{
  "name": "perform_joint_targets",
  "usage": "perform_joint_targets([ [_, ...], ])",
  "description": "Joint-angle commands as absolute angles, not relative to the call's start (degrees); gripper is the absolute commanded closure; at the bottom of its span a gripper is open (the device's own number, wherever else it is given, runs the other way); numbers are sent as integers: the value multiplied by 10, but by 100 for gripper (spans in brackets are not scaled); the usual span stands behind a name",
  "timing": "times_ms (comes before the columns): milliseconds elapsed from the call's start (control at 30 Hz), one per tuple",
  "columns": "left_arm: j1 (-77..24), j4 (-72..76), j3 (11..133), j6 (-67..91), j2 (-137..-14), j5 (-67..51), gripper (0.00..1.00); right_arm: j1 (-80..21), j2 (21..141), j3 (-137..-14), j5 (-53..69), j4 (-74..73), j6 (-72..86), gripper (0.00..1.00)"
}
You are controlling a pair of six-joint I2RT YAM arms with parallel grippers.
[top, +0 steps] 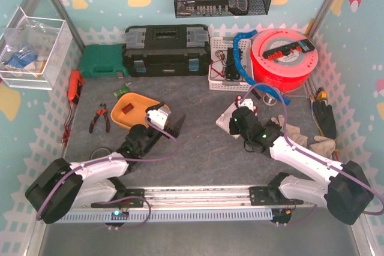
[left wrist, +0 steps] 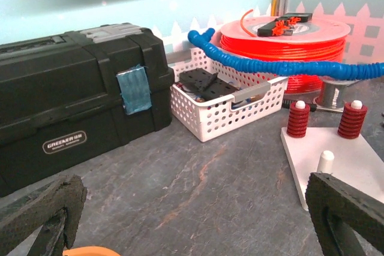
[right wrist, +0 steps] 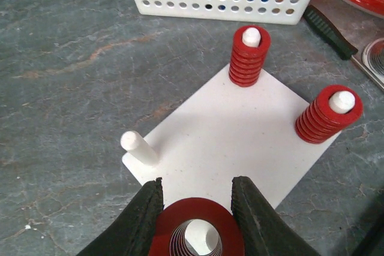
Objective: Install the large spring
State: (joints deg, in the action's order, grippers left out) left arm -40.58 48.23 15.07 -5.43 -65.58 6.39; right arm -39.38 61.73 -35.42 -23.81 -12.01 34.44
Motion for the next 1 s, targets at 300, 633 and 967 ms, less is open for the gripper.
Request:
perform_joint_targets([
  [300, -405, 502, 140, -66, -650, 52, 1, -379, 610, -327, -260, -108, 368, 100],
  [633, -405, 504, 138, -66, -648, 53, 1, -374, 637, -313, -242, -71, 374, 100],
  [967, -405, 503, 138, -63, -650, 50, 1, -370, 667, -297, -225, -30, 375, 75],
])
